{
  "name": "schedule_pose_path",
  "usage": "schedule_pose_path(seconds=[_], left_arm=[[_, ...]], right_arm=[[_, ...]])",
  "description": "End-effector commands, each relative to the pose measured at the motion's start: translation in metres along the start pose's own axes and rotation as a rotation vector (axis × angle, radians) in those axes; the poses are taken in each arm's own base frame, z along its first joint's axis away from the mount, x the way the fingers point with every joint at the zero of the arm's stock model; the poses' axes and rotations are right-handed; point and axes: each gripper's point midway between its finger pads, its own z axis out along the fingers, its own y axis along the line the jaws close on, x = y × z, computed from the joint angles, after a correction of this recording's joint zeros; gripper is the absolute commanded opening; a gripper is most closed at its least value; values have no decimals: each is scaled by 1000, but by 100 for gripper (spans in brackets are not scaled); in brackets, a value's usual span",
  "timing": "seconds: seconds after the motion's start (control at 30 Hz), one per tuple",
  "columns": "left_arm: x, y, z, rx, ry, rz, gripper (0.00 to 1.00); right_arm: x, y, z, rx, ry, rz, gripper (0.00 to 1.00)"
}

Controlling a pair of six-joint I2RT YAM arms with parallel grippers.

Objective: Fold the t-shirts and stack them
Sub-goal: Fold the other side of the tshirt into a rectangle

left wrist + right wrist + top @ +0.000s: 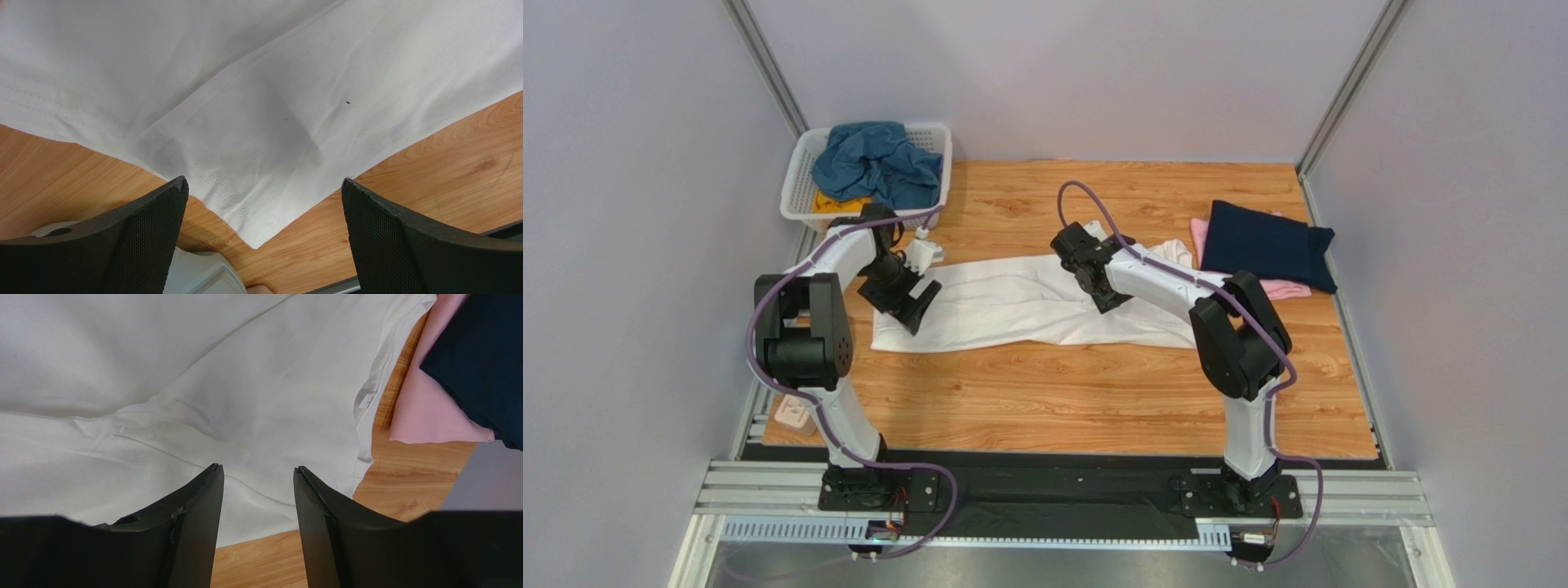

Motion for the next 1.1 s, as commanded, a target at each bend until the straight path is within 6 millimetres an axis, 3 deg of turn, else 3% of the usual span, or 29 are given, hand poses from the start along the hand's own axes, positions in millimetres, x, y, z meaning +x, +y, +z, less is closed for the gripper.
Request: schedule_pose_path(seconds=[0.0,0.5,0.6,0.77,1.07], left_arm=[[-6,1,-12,-14,-37,24,100],[-4,4,-11,-21,-23,27,100],[-4,3,-10,-18,-23,28,100],[-2,3,-8,-16,-15,26,100],[0,3,-6,-14,-9,28,100]], right_arm=[[-1,3,-1,12,-19,-17,51],[8,23,21,-25,17,-25,50],[6,24,24,-12,13,-29,49],[-7,25,21,-20,-14,-14,36],[-17,21,18,-4,-35,-18,35]])
